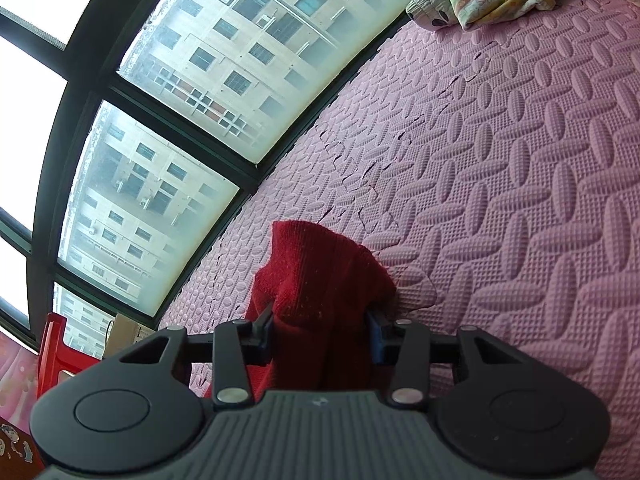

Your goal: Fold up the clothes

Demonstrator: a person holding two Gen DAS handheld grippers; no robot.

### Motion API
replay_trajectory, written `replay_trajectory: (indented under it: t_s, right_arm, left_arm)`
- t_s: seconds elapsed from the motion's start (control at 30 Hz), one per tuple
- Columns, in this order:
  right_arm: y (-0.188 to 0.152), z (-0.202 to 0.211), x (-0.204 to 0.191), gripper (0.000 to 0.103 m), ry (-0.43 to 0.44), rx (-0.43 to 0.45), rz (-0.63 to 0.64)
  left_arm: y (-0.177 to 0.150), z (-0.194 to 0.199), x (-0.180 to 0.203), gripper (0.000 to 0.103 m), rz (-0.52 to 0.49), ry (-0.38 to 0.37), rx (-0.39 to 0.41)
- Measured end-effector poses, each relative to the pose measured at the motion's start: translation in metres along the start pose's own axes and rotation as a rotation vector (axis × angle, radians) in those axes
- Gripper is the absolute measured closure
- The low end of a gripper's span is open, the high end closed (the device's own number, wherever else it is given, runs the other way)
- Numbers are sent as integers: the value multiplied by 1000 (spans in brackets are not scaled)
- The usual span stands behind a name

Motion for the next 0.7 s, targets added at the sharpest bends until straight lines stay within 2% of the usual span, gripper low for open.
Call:
replay_trajectory:
  t_s: [0.1,0.3,0.47,0.6,0.7]
  right_arm:
    - [1,1,-1,71,11,5,-7]
    - [5,4,-9,73,25,6,17]
    - [7,4,-20,74,38,3,39]
    - [10,10,-36,76,59,6,68]
    - [11,17,-53,78,79,9,102]
  left_arm:
    - [20,-12,-17,67,79,34,10]
    - [50,-27,-45,69,186,66,68]
    - [56,-45,-64,72,253,80,48]
    - [59,-29,-61,70,254,28,48]
    - [61,-1,-65,70,227,20,80]
Point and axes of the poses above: each gripper's, at about its wrist camera, not at the fingertips, and z roughly against the way its jaws point, x to its right, y to its top, the point moved 8 cm from there along -z, roughly the way its jaws point, and after that the axes turned 8 degrees about y, right-handed, at the moved point
